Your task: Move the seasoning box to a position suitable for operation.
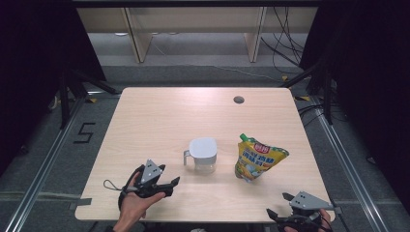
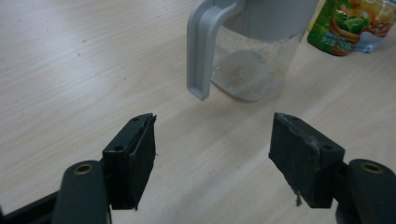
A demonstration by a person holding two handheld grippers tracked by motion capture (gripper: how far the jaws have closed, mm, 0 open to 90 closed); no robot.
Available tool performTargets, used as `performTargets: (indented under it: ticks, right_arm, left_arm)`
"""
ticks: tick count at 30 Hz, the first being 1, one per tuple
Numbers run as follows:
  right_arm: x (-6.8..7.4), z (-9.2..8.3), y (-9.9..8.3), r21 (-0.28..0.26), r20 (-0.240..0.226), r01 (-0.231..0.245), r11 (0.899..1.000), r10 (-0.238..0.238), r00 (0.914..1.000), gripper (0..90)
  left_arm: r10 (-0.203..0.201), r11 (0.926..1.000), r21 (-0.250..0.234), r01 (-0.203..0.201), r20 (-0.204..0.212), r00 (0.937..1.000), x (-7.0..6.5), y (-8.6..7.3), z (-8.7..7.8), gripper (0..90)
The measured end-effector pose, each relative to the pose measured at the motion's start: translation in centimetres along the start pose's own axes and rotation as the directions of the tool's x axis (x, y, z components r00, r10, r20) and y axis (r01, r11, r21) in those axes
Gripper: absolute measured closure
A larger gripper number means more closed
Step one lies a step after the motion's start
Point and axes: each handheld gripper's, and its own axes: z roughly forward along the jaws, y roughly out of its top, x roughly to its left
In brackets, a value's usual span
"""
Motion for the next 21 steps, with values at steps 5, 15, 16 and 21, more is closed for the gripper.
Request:
performTargets:
  ticks: [5,15,16,21]
  right_arm:
    - [0.0,0.0,0.0,-0.003,0.011,0.013,1.000,-0.013,0.9999,22.0]
    - [0.0,0.1,0.0,-0.003,0.002,0.025,1.000,-0.025,0.9997,22.0]
    - [0.0,0.1,0.1,-0.003,0.003,0.026,1.000,-0.026,0.9997,22.0]
    - [0.0,0.2,0.1,-0.001,-0.001,0.027,1.000,-0.027,0.9996,22.0]
  left_arm:
    - [0.033,0.9995,-0.005,-0.033,-0.029,0.9990,0.2,0.9,1.5,37.2]
    - [0.014,0.9992,-0.036,-0.016,-0.049,0.9987,0.5,2.3,3.9,48.0]
    - [0.019,0.9995,-0.023,-0.020,-0.046,0.9988,0.7,2.3,4.1,49.8]
    - [0.005,0.9992,-0.039,-0.007,-0.040,0.9992,0.7,2.6,5.1,57.9]
